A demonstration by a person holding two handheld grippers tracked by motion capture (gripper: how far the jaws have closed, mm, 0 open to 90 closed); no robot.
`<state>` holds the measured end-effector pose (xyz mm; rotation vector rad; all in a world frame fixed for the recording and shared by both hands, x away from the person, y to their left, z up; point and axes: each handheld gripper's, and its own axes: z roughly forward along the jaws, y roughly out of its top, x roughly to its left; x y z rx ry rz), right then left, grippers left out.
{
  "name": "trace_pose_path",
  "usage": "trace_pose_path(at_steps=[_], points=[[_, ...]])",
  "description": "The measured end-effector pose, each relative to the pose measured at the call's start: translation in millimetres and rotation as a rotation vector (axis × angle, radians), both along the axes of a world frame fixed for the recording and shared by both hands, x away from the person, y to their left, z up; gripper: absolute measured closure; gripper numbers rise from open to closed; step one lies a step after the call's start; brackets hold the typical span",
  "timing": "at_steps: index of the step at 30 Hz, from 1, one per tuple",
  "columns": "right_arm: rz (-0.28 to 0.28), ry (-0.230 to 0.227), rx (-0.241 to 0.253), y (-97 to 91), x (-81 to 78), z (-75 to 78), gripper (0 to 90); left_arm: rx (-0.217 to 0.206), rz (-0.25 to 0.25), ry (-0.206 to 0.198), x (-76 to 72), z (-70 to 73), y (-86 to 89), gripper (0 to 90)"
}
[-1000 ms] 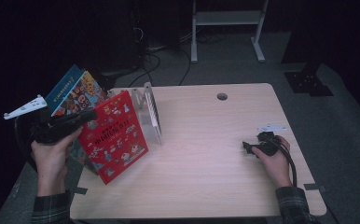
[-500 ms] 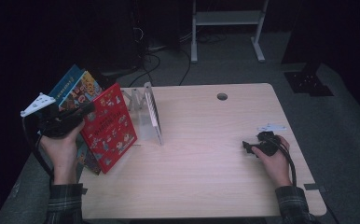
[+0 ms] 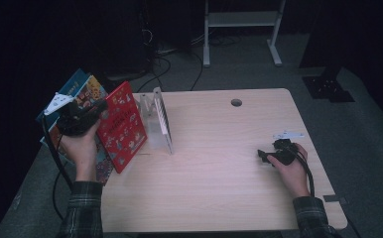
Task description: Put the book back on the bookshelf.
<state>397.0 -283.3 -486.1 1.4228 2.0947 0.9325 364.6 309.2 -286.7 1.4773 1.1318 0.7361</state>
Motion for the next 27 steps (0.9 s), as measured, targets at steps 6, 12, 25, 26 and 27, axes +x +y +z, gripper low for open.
trace_pose_path(at_steps=[6,12,25,26,27], points=[[0.000,0.000,0.000,0.1,0.3,0.0,15.3,0.002,0.020,-0.001,12.2,-5.1,-0.8,79.8],[-0.001,0.000,0.000,0.2,0.4,0.0,15.4,-0.012,0.035,-0.016,25.0,-6.9,-3.1,79.8],[-0.001,-0.001,0.001,0.5,1.3,-0.1,15.4,-0.015,0.071,-0.051,45.2,-12.9,-2.4,79.8],[-0.001,-0.001,0.000,0.5,1.5,-0.1,15.4,-0.017,0.074,-0.054,45.6,-13.5,-1.8,79.7],[-0.003,-0.001,0.001,0.8,1.6,-0.1,15.4,-0.021,0.075,-0.057,45.9,-14.1,-1.2,79.8]])
